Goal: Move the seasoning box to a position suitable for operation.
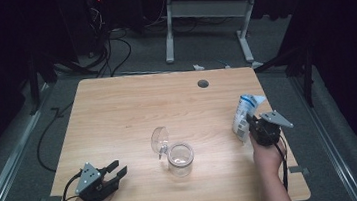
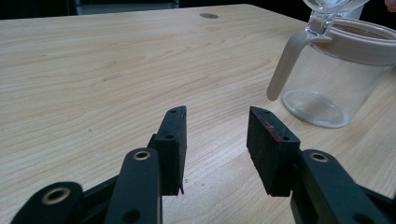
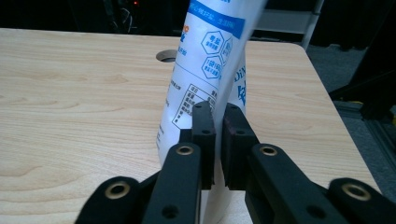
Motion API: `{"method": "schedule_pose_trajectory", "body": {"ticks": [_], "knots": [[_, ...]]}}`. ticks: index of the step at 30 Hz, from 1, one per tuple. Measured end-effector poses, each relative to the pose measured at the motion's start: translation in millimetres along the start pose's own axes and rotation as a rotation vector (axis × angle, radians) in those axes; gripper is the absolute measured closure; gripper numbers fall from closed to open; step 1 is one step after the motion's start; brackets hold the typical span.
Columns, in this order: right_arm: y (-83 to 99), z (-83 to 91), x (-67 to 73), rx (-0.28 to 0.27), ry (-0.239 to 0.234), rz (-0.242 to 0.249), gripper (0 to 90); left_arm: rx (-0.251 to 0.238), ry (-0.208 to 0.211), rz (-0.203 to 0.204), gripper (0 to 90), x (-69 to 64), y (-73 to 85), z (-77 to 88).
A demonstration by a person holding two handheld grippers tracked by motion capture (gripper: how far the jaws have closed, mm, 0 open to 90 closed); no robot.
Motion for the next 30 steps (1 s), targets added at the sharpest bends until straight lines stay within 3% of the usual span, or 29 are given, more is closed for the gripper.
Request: {"method": "schedule_pose_trajectory", "body": {"ticks": [9,16,22,30], "knots": [[-3.0,3.0,1.9,0.021,-0.050,0.012,88.8,0.002,0.003,-0.003,57.7,-0.6,0.1,-0.2],[-8.9,10.8,10.0,0.059,-0.095,0.084,89.2,-0.002,0.014,-0.004,56.0,-1.2,0.0,-0.4],[-11.2,21.0,14.8,0.078,-0.158,0.079,89.2,-0.003,0.021,-0.005,54.8,-1.9,0.1,-1.3],[-14.8,35.8,20.5,0.099,-0.220,0.115,89.2,-0.002,0.024,-0.011,54.8,-3.2,0.1,-1.4]]}}
Point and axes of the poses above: each handheld gripper's, and its own axes: z roughly backward along the jaws, y roughly out of its underside, x roughly to its left, the point moved 1 cm from there along -z, roughly forward along the jaws, and after that the axes turned 4 degrees about -x, right-handed, at the moved point
